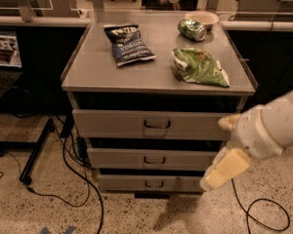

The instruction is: Open bottom drawer

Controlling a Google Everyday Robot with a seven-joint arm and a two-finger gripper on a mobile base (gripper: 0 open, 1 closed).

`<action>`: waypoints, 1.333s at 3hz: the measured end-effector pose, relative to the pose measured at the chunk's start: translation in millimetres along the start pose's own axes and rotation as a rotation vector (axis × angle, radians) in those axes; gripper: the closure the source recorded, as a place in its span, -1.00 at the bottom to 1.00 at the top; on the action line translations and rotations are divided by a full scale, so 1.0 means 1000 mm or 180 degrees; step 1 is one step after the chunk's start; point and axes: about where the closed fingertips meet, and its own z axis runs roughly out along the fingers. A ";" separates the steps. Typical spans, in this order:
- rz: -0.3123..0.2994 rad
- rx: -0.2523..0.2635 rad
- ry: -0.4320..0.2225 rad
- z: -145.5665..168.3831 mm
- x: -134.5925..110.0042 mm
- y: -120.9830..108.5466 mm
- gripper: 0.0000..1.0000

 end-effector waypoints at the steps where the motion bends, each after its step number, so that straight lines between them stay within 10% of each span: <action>1: 0.0422 -0.0383 -0.0305 0.099 0.021 0.011 -1.00; 2: 0.0518 -0.0281 -0.0410 0.119 0.024 -0.006 -1.00; 4: 0.0492 -0.0279 -0.0392 0.115 0.022 -0.004 -0.13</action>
Offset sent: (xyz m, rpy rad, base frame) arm 0.0010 0.0345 -0.0846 0.1443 0.1058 -0.0426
